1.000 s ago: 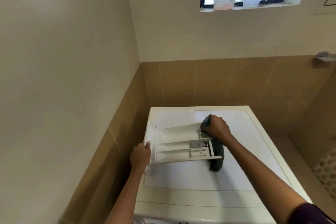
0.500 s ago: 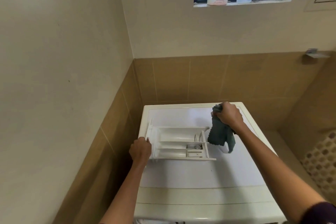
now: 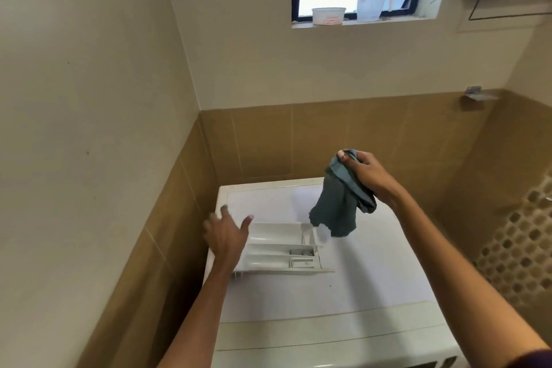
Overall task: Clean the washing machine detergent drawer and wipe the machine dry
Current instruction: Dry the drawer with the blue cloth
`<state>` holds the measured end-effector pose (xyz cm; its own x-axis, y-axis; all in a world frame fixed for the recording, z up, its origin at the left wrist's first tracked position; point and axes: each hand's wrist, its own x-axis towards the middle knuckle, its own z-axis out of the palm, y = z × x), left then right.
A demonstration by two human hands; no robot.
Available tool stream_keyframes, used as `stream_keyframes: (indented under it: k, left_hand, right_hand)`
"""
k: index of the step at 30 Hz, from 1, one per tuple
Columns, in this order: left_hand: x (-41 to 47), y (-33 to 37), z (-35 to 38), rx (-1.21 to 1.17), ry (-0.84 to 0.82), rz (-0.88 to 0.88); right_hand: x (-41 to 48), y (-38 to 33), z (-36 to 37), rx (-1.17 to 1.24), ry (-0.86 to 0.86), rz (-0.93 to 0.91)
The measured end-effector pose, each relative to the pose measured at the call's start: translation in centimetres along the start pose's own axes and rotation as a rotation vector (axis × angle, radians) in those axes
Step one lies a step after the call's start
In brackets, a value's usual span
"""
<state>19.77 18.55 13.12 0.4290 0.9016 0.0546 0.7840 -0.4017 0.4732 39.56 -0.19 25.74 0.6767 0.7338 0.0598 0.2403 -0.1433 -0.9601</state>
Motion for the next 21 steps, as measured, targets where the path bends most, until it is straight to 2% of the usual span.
stream_keyframes:
  k: [2, 3, 5, 8, 9, 11, 15, 17, 19, 21]
  left_hand:
    - [-0.1, 3.8, -1.8, -0.305, -0.004, 0.198]
    - [-0.2, 5.8, -2.7, -0.463, -0.072, 0.258]
    - [-0.9, 9.5, -4.2, -0.712, -0.372, 0.293]
    - [-2.6, 13.0, -4.5, -0.89, -0.867, 0.274]
    - [-3.1, 13.7, -4.3, -0.945, -0.977, 0.256]
    - [-4.1, 14.6, -4.1, -1.015, -1.093, 0.238]
    - [-5.8, 16.4, -4.7, -1.092, -1.199, 0.228]
    - [-6.4, 17.5, -5.5, -1.115, -1.157, 0.264]
    - [-6.8, 18.7, -6.2, -0.948, -0.947, 0.373]
    - [-7.3, 19.8, -6.5, -0.735, -0.68, 0.513]
  right_hand:
    - [-0.5, -1.1, -0.7, 0.133, -0.094, 0.017]
    - [-0.7, -1.7, -1.1, 0.204, -0.131, 0.006]
    - [-1.4, -2.8, -1.8, 0.323, -0.18, -0.046]
    - [-3.0, -4.4, -2.7, 0.385, -0.221, -0.096]
    - [-3.5, -4.7, -3.0, 0.397, -0.232, -0.1]
    - [-4.6, -5.1, -4.1, 0.406, -0.229, -0.106]
    - [-7.0, -4.8, -7.0, 0.387, -0.131, -0.109]
    - [-8.2, -4.2, -8.5, 0.365, -0.05, -0.086]
    - [-9.4, -3.8, -9.7, 0.29, 0.055, -0.049]
    - [-10.7, -3.6, -10.6, 0.081, 0.141, -0.066]
